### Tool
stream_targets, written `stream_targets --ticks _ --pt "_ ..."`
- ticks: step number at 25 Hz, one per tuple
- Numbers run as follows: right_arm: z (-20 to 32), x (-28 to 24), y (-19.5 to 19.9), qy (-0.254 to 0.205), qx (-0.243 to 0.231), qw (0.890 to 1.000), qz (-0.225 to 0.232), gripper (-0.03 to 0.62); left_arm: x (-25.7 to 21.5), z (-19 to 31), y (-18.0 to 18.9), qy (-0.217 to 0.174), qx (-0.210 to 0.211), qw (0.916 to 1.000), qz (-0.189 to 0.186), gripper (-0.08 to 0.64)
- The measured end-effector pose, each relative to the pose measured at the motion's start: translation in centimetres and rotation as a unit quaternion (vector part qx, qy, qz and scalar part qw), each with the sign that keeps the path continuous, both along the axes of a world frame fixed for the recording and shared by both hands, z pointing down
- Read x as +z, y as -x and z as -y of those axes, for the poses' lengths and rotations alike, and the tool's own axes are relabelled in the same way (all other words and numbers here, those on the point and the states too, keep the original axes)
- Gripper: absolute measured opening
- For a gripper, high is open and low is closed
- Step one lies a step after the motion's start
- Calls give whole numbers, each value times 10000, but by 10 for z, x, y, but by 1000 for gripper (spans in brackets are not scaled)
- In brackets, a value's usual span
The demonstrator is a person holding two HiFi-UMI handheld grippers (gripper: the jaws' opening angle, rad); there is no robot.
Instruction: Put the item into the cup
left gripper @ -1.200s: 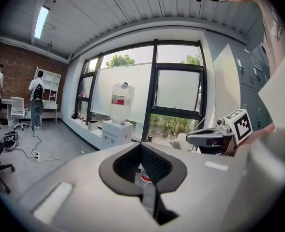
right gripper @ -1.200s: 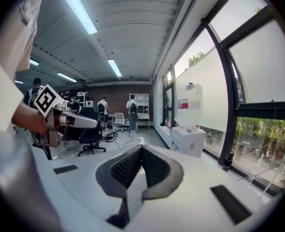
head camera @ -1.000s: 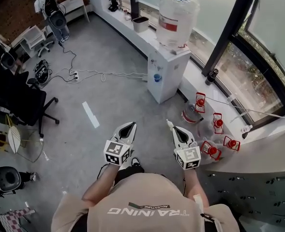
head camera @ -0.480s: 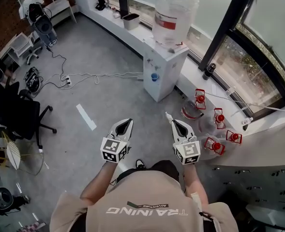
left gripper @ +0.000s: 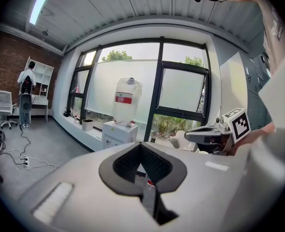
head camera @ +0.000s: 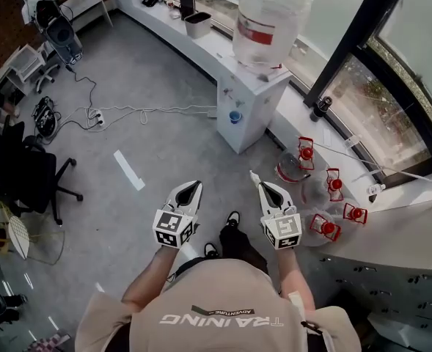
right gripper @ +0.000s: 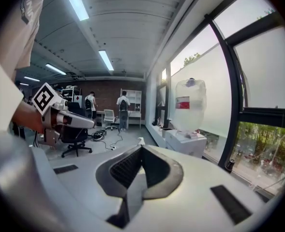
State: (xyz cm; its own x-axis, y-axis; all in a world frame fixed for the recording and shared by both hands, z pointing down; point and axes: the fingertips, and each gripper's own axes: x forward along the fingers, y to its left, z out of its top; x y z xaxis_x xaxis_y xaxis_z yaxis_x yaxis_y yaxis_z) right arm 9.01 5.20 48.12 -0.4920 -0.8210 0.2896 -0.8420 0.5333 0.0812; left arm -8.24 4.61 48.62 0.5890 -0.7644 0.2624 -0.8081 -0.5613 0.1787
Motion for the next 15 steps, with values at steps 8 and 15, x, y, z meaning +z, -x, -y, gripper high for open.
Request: stream_targets --ticks 8,15 --pt "87 12 -5 5 -395 9992 -108 11 -5 86 -16 -62 -162 9996 222 8" --pt "157 12 -19 -90 -705 9974 -107 11 -7 142 -42 -56 -288 9991 300 8"
